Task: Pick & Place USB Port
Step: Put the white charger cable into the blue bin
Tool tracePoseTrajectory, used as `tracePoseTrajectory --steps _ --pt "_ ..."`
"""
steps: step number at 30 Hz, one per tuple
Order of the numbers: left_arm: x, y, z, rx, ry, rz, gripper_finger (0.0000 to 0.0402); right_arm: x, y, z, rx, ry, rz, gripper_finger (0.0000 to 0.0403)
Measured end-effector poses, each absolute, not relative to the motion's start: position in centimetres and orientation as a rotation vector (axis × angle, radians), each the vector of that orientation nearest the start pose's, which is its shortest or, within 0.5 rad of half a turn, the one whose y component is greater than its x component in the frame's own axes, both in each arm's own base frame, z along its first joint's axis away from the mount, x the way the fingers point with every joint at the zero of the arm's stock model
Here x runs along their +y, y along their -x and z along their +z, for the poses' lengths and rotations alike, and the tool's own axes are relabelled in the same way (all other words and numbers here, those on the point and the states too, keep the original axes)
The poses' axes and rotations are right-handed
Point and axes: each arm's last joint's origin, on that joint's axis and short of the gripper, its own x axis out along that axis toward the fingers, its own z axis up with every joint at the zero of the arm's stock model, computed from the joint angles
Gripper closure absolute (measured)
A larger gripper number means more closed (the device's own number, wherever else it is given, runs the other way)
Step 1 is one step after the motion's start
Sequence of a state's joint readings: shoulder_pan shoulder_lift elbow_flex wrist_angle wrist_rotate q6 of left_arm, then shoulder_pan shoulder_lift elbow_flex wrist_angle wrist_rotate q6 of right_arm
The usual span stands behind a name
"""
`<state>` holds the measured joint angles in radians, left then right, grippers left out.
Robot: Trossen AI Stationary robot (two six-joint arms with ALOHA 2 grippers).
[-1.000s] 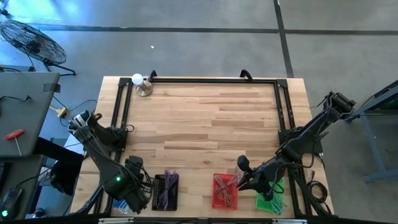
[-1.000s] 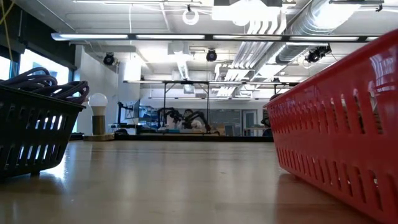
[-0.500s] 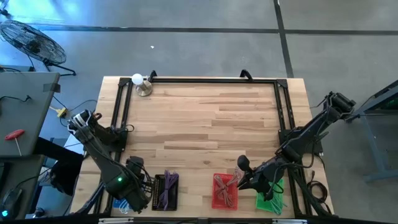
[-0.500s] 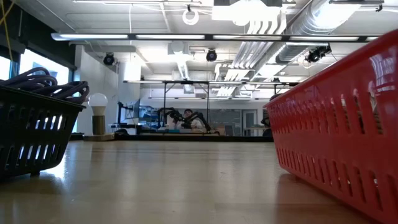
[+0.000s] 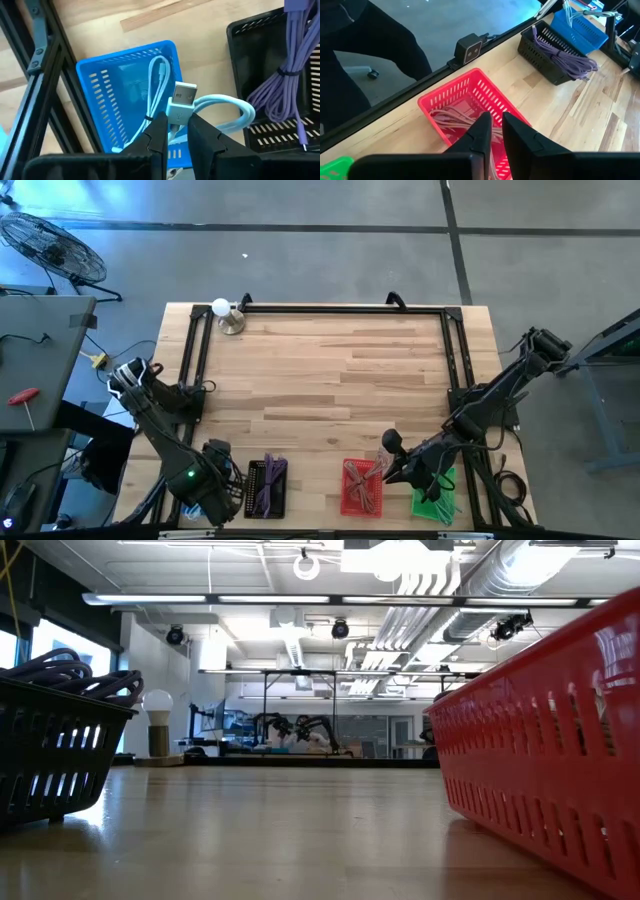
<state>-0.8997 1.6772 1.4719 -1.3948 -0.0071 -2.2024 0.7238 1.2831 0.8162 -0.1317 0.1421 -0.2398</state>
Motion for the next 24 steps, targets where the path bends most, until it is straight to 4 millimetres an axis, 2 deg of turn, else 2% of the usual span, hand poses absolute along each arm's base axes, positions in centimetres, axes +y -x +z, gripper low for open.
tracePoseTrajectory --steps 17,24 --pt "-23.1 -18.3 27.4 1.29 0.917 1.078 0.0359 17.7 -20.5 24.6 0.487 0.462 0.646 0.037" --pt "-23.6 -17.9 25.5 1.331 0.917 1.058 0.0359 17.7 -20.5 24.6 0.49 0.455 0.644 0.0369"
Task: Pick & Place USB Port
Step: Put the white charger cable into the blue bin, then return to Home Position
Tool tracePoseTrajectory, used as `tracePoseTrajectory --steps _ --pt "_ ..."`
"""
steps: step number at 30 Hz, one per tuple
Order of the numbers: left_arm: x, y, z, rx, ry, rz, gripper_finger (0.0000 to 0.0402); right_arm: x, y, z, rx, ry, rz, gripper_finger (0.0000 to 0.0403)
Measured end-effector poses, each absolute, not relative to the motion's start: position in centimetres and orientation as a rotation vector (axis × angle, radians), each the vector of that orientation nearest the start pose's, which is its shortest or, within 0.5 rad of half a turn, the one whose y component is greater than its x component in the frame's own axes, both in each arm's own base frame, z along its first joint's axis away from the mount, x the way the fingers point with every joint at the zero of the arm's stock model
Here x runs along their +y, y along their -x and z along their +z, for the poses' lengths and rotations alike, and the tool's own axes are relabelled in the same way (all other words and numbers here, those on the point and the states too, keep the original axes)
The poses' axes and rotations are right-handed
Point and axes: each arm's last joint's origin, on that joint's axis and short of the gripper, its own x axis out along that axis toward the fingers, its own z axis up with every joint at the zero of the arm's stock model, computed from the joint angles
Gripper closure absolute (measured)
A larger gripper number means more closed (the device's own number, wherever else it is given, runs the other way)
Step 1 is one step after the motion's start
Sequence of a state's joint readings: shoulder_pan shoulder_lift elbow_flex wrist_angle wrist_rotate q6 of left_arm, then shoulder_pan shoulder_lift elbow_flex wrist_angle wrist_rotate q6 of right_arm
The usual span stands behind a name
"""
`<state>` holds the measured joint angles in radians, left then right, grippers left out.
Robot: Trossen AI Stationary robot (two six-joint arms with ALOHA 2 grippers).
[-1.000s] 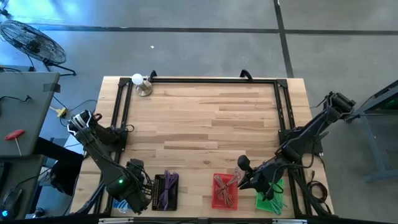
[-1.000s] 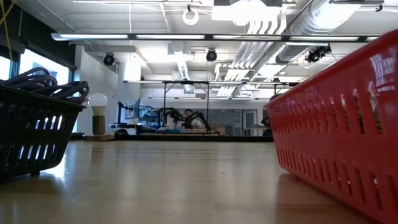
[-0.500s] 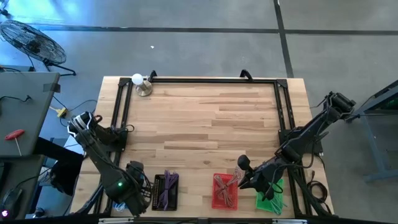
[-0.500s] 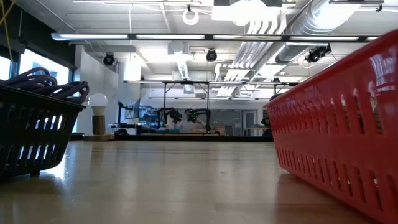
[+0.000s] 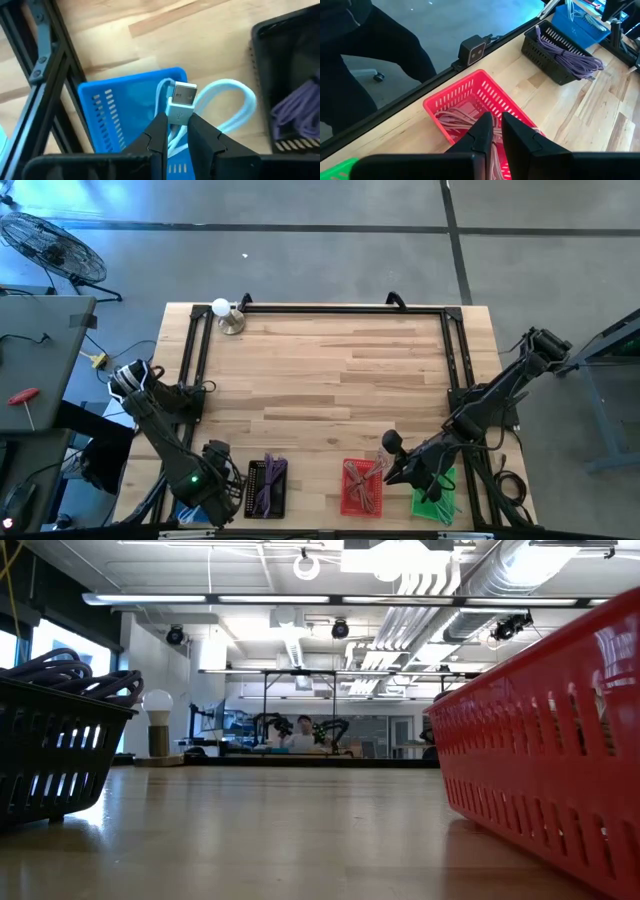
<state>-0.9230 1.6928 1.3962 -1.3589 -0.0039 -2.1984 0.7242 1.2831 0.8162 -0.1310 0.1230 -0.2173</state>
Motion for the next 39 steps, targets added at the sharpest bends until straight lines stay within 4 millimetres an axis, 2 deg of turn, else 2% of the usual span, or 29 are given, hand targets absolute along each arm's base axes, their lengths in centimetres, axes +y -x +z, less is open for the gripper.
tracePoseTrajectory --steps 6,11,15,21,25,30,33,35,39 --pt "-23.6 -17.4 25.1 1.366 0.914 1.09 0.0351 17.7 -20.5 24.6 0.485 0.456 0.644 0.0372" --pt "-23.6 -17.3 25.1 1.372 0.947 1.139 0.0268 17.7 -20.6 24.7 0.465 0.456 0.645 0.0373" --pt "-23.8 -17.2 25.1 1.451 0.973 1.157 0.021 17.8 -20.6 24.8 0.452 0.459 0.646 0.0373" --pt "-23.6 -17.0 25.5 1.443 0.968 1.217 0.0166 17.8 -20.7 24.9 0.447 0.462 0.647 0.0373" --pt "-23.2 -17.2 27.0 1.287 0.946 1.208 0.016 17.8 -20.7 24.9 0.447 0.463 0.647 0.0373" --pt "-23.3 -18.0 29.8 1.109 0.943 1.069 0.0159 17.8 -20.6 24.8 0.459 0.468 0.648 0.0373" --pt "-23.3 -18.7 31.7 0.945 0.932 0.95 0.0158 17.7 -20.6 24.7 0.468 0.472 0.648 0.0373" --pt "-23.2 -19.1 33.0 0.803 0.876 0.854 0.0158 17.7 -20.6 24.7 0.467 0.475 0.64 0.0373" --pt "-22.8 -19.9 35.8 0.476 0.622 0.681 0.0158 17.5 -20.8 24.7 0.46 0.515 0.577 0.0373"
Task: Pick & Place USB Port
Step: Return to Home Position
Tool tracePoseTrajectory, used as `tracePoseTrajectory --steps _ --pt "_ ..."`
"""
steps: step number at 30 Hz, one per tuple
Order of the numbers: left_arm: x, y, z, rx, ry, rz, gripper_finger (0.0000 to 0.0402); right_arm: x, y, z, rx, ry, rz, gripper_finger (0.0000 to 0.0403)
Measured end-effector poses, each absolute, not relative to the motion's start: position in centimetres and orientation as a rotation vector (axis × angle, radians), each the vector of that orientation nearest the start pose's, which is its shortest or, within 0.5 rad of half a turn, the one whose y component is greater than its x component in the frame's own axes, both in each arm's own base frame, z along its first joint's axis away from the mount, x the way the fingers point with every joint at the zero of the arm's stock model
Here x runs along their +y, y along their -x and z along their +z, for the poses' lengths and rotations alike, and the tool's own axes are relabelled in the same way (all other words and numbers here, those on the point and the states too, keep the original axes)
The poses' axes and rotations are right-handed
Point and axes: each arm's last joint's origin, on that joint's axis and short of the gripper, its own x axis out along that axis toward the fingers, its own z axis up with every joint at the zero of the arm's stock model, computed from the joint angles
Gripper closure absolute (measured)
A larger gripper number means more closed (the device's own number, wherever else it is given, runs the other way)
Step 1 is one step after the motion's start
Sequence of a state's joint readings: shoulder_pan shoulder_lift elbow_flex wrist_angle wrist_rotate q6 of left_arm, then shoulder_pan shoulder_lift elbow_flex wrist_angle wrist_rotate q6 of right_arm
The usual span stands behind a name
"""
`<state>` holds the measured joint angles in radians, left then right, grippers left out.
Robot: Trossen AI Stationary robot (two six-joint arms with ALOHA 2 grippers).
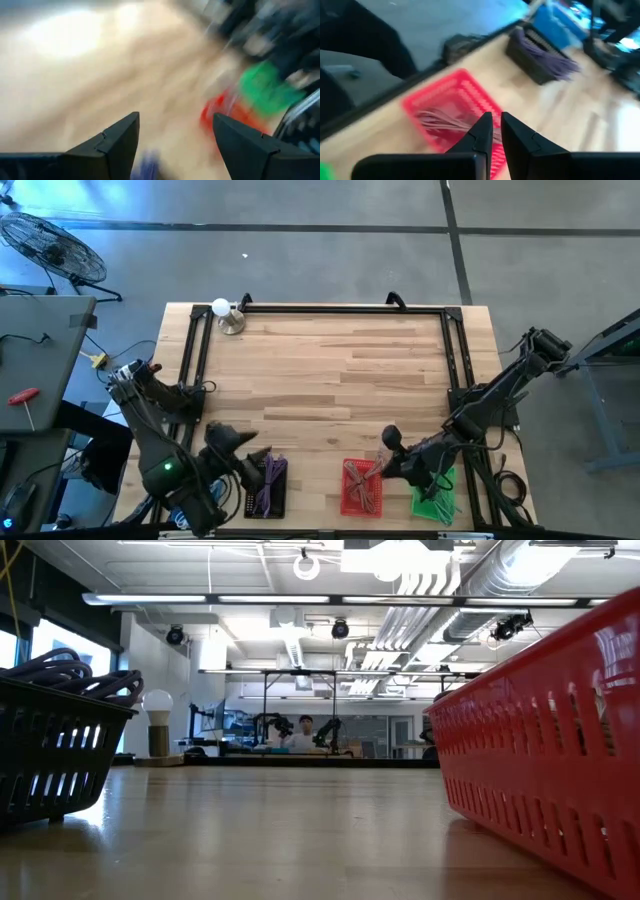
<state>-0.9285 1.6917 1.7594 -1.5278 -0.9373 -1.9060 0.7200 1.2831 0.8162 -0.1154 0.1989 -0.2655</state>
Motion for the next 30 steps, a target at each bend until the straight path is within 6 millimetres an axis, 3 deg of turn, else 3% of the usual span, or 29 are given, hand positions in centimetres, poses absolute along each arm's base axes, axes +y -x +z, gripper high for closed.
tracePoseTrajectory --steps 3,7,10,13,20,26,30 --pt "-22.3 -20.5 37.2 0.271 0.403 0.635 0.0158 16.8 -21.3 24.9 0.445 0.56 0.439 0.0375" --pt "-20.9 -21.0 38.0 0.189 0.2 0.675 0.0158 15.3 -22.4 25.8 0.38 0.617 0.142 0.038" --pt "-18.1 -21.7 39.0 0.232 0.125 0.735 0.0158 12.9 -23.1 27.4 0.33 0.565 0.006 0.038" --pt "-14.5 -22.2 40.3 0.314 0.074 0.803 0.0158 9.9 -23.0 29.1 0.301 0.444 -0.003 0.038" --pt "-6.8 -23.0 42.1 0.45 -0.013 0.993 0.0158 4.3 -19.5 32.7 0.225 0.287 0.041 0.038" --pt "-1.3 -24.1 43.1 0.522 -0.057 1.111 0.0158 2.7 -16.2 33.7 0.225 0.251 0.039 0.0379" --pt "2.3 -26.3 44.4 0.549 -0.011 0.932 0.0158 2.5 -15.3 33.6 0.246 0.21 0.031 0.038"
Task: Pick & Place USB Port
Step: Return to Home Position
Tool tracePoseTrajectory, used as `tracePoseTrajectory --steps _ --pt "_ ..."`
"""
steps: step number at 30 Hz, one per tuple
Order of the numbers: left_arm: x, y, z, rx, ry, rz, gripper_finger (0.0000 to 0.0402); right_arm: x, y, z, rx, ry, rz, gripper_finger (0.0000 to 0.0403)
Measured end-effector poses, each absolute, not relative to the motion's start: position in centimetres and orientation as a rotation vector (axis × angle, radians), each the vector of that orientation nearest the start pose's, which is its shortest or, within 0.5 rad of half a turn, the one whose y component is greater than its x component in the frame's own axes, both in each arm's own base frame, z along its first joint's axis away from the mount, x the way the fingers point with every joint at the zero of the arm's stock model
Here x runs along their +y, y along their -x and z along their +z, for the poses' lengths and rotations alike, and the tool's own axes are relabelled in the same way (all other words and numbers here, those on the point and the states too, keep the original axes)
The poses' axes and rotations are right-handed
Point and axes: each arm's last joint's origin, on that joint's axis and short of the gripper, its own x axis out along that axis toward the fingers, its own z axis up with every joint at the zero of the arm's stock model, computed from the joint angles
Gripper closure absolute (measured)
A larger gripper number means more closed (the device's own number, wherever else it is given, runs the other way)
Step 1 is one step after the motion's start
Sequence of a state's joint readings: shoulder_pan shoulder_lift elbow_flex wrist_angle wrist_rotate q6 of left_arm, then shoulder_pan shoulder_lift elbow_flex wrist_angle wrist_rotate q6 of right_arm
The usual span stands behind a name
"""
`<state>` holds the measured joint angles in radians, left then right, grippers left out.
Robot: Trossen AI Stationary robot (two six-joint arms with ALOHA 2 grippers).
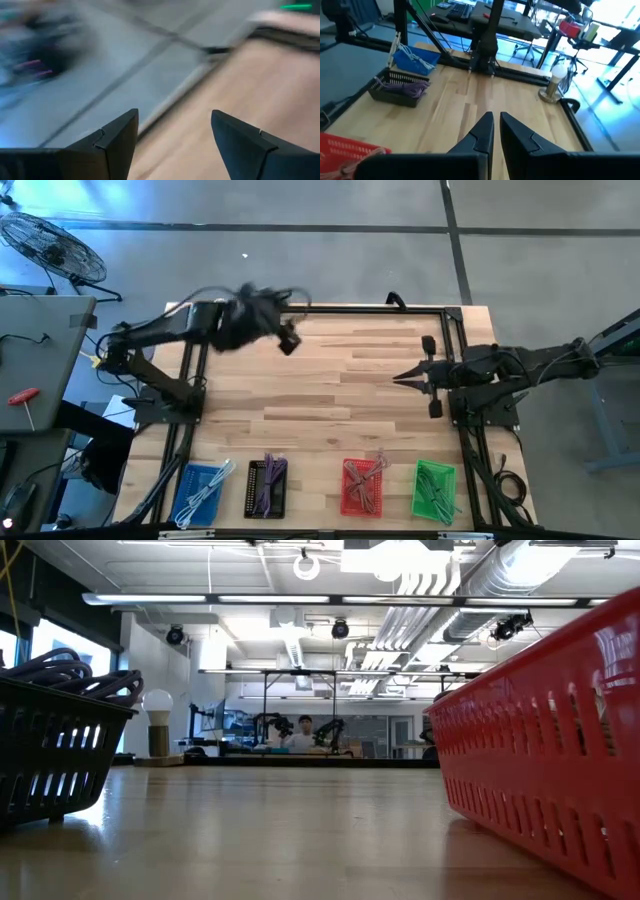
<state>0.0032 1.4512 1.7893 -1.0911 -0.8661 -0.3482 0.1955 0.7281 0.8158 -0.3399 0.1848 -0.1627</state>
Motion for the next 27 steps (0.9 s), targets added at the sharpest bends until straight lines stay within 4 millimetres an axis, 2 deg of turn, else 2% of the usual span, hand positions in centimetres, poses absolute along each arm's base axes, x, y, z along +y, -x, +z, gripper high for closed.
tracePoseTrajectory --steps 5,7,12,16,19,22,27 --pt "4.9 -29.8 46.3 0.383 -0.052 0.277 0.0158 2.5 -15.4 33.3 0.277 0.143 0.028 0.038" --pt "5.6 -30.8 46.3 0.327 -0.1 0.106 0.0158 2.6 -15.6 33.1 0.297 0.124 0.03 0.038" --pt "7.8 -32.7 45.4 0.282 -0.162 0.043 0.0158 2.6 -15.5 33.2 0.286 0.145 0.055 0.038" --pt "9.6 -34.5 44.9 0.169 -0.142 -0.115 0.0158 2.5 -14.1 34.8 0.166 0.211 0.099 0.038" --pt "10.0 -35.7 44.7 0.074 -0.138 -0.27 0.0158 2.0 -11.7 37.1 0.05 0.206 0.084 0.0379" --pt "10.8 -35.9 44.2 0.094 -0.122 -0.245 0.0158 1.4 -8.8 38.1 0.001 0.201 0.084 0.038" --pt "11.7 -36.1 43.5 0.064 -0.125 -0.173 0.0158 0.4 -4.2 36.9 0.032 0.176 0.04 0.0379"
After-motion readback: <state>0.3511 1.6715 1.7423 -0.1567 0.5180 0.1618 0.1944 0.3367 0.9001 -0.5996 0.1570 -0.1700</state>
